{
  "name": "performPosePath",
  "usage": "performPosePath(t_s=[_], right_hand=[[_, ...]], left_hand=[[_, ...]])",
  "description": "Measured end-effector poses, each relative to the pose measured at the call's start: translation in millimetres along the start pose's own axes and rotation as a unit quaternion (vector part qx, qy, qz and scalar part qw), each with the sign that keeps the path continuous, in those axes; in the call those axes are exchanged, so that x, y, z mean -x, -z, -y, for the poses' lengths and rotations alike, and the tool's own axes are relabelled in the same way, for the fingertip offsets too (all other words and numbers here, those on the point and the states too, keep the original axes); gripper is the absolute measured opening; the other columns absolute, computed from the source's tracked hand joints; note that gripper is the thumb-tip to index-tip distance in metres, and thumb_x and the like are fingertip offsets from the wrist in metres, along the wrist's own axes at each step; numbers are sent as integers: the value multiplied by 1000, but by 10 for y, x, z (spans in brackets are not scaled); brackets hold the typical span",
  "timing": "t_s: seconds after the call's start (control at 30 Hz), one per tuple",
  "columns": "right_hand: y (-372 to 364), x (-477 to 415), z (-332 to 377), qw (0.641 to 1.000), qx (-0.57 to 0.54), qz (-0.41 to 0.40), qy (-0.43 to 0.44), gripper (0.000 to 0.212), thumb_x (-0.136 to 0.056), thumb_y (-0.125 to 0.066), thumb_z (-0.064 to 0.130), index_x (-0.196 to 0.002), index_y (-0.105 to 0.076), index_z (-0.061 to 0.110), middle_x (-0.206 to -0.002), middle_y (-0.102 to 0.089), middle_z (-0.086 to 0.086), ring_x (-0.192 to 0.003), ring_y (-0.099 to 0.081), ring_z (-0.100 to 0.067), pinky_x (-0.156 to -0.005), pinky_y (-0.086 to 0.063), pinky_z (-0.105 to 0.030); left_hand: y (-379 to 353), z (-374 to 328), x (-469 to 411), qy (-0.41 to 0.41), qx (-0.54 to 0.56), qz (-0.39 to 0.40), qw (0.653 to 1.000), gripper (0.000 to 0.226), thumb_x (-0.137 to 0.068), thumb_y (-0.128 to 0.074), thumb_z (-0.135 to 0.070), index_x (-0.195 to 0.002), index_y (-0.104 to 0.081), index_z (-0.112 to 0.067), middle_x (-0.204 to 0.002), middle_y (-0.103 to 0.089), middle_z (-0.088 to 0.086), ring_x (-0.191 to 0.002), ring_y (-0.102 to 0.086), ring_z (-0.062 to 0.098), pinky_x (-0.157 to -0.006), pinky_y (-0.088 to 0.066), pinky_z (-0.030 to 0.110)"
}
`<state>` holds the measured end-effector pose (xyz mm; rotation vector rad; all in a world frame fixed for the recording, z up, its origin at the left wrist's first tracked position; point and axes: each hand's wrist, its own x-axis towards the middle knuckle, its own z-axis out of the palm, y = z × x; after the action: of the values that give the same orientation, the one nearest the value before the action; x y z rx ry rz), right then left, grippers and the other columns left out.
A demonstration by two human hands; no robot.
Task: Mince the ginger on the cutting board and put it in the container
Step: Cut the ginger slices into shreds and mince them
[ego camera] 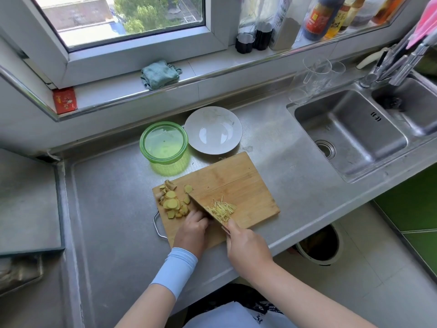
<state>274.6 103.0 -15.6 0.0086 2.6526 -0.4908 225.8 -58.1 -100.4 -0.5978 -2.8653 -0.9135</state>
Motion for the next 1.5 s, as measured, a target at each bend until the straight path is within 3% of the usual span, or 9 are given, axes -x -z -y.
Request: performPosePath(t_s=[0.2, 0.33, 0.43, 0.5, 0.67, 0.83, 1.07, 1.27, 1.5], right_hand=[[20, 247, -95, 1000, 4, 16, -3, 1, -105, -34, 25, -106, -35, 25, -76, -56, 1, -71, -60, -27, -60, -44, -36], [12, 324, -173, 999, 21, 27, -16, 11, -105, -35, 24, -116, -38, 23, -75, -54, 3, -67, -53, -26, -61, -45, -36], [7, 244, -127, 999, 26, 34, -15, 1, -105, -36, 23, -105, -35, 23, -81, -62, -2, -74, -64, -28, -61, -47, -36], [-9, 149, -71, 999, 30, 32, -8, 8, -104, -37, 21, -101, -31, 24, -86, -66, -4, -77, -65, -28, -57, -43, -35], [-13, 163, -81, 999, 21, 25, -7, 11, -103, -39, 18, -111, -37, 24, -85, -65, -2, -71, -59, -27, -57, -38, -34], [-26, 371, -198, 1000, 15, 23, -8, 3, -105, -35, 25, -107, -34, 25, -75, -55, 2, -65, -50, -24, -55, -37, -34], [-18, 78, -4, 999, 31, 14, -1, 18, -103, -38, 19, -120, -38, 21, -92, -67, -5, -82, -65, -29, -60, -37, -34], [3, 311, -145, 999, 23, 26, -9, 11, -105, -36, 25, -116, -39, 23, -76, -56, 2, -68, -55, -24, -58, -39, -32], [-9, 102, -5, 1000, 21, 13, -3, 20, -104, -37, 23, -124, -39, 21, -92, -68, -6, -83, -66, -29, -60, -40, -34]], left_hand=[[-22, 36, 4, 17, -33, 39, 999, 34, -50, -84, 14, -77, -76, -5, -84, -70, 11, -85, -67, 28, -57, -57, 31], [10, 11, -11, 7, -29, 34, 999, 32, -56, -83, 15, -81, -77, -3, -87, -70, 11, -86, -67, 28, -60, -58, 31], [36, -8, -18, 4, -33, 29, 999, 34, -48, -83, 17, -75, -76, -4, -81, -69, 11, -81, -67, 28, -55, -57, 30], [53, -16, -16, -2, -32, 27, 999, 37, -45, -84, 17, -74, -76, -5, -80, -70, 10, -80, -69, 28, -55, -57, 29], [72, -25, -23, -5, -27, 28, 999, 38, -46, -84, 15, -77, -78, -6, -83, -72, 10, -84, -70, 28, -57, -58, 30], [39, -13, -18, 1, -23, 23, 999, 34, -50, -78, 20, -77, -75, -2, -85, -70, 11, -84, -66, 27, -59, -58, 30], [38, 20, -8, 7, -22, 36, 999, 25, -54, -75, 15, -70, -73, -4, -79, -69, 11, -81, -65, 28, -54, -57, 33], [26, 24, -6, 9, -10, 26, 1000, 34, -49, -75, 20, -75, -75, -3, -83, -70, 11, -82, -67, 27, -58, -57, 32], [47, 21, -12, -5, -12, 15, 1000, 28, -51, -76, 15, -69, -74, -7, -79, -69, 8, -81, -64, 25, -55, -56, 28]])
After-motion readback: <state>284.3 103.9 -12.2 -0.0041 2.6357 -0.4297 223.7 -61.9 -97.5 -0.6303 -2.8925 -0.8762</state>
